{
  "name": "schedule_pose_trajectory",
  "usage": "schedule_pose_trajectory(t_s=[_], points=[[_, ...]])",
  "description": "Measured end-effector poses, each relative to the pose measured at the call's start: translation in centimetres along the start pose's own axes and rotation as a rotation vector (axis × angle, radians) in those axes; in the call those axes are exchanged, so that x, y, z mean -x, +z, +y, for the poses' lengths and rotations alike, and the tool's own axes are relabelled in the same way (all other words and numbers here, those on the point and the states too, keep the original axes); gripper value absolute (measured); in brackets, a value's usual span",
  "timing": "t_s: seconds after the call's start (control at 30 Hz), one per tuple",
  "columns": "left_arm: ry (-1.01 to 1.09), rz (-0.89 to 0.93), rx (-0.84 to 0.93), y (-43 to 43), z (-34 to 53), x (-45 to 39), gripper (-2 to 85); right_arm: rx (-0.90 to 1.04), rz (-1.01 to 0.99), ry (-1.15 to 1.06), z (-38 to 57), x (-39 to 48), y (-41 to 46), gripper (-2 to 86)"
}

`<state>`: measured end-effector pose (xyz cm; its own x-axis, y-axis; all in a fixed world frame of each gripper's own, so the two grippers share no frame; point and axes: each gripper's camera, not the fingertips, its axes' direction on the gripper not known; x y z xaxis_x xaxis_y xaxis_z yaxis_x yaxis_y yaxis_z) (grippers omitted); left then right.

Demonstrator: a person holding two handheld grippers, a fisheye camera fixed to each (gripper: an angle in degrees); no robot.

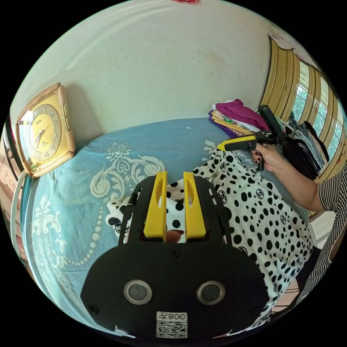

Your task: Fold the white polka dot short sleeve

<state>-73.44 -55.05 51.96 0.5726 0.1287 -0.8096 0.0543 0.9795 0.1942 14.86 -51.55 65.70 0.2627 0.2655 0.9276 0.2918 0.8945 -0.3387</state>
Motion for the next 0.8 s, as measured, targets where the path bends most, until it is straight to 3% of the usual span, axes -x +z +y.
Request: schedule_pose_trajectory(t_s=[0.17, 0.43, 0.53, 0.6, 0.7, 0.8], points=[[0.008, -0.152, 0.251, 5.8, -0.4, 0.6, 5.5, 0.091, -0.037, 0.022, -0.5, -0.8, 1.3, 1.4], [-0.052, -0.063, 0.102, 4.3, 0.6, 1.5, 4.7, -0.119, -0.178, 0.071, 1.2, -1.2, -1.7, 1.9], [0.072, 0.115, 0.029, 3.5, 0.7, -0.7, 6.5, -0.124, -0.269, -0.096, 1.6, 1.1, -1.8, 2.6], [0.2, 0.231, 0.05, 4.0, 0.6, -2.4, 7.5, 0.006, -0.295, -0.295, 1.5, 4.0, -0.1, 3.7], [0.319, 0.208, 0.161, 6.2, 0.6, -4.2, 8.1, 0.181, -0.213, -0.453, 1.7, 6.7, 2.8, 5.4], [0.358, 0.225, 0.239, 8.0, 0.7, -4.5, 7.6, 0.236, -0.14, -0.569, 1.6, 8.7, 4.2, 6.0]])
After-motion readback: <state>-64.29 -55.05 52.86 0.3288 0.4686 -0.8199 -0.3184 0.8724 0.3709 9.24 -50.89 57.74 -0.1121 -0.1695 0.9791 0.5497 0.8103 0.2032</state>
